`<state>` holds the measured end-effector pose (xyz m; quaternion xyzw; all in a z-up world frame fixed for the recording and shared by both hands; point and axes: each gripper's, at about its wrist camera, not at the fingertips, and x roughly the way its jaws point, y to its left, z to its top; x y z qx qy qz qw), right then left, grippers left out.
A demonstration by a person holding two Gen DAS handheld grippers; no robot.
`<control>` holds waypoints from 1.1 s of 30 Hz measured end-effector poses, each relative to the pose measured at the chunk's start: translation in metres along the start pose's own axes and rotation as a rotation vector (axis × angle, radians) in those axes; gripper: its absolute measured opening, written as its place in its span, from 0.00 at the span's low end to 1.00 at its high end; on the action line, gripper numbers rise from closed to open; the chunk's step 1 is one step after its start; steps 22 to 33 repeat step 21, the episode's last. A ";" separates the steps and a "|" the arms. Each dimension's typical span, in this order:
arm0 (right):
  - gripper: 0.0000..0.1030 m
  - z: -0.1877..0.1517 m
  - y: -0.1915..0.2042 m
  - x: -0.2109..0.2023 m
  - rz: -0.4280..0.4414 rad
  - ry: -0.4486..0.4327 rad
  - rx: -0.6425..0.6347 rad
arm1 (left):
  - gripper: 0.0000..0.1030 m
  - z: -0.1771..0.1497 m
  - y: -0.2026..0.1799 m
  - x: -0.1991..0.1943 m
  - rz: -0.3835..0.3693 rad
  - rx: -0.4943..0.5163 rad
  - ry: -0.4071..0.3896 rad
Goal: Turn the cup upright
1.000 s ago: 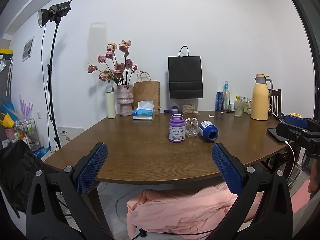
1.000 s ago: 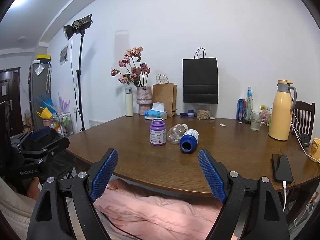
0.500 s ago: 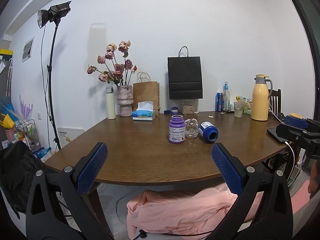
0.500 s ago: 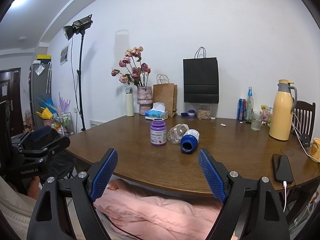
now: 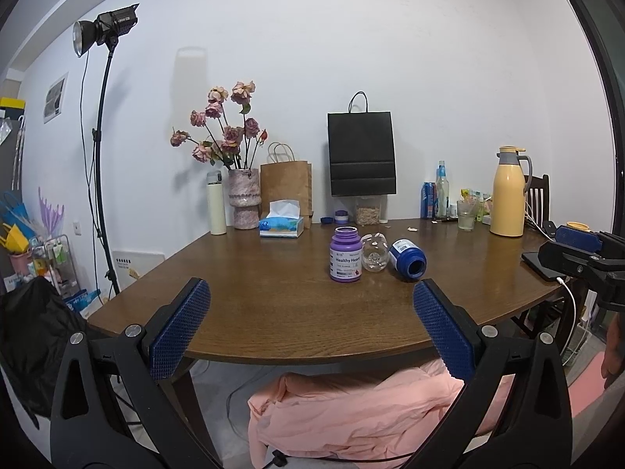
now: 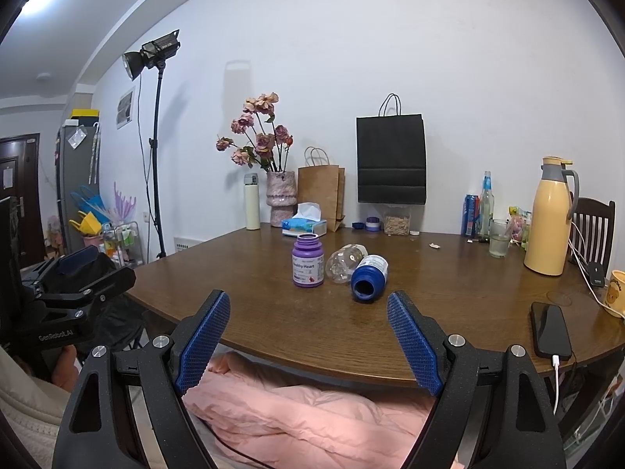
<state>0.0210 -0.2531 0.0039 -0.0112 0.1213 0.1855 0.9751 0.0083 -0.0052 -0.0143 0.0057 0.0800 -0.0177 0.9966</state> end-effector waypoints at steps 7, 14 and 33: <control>0.85 0.000 -0.002 0.002 0.004 0.008 0.003 | 1.00 0.001 -0.001 0.002 0.003 0.003 -0.002; 0.85 0.000 -0.002 0.002 0.005 0.009 0.004 | 1.00 0.000 -0.002 0.003 0.001 0.001 0.000; 0.85 0.000 -0.001 0.002 0.007 0.010 0.004 | 1.00 0.000 -0.002 0.003 -0.004 0.003 -0.006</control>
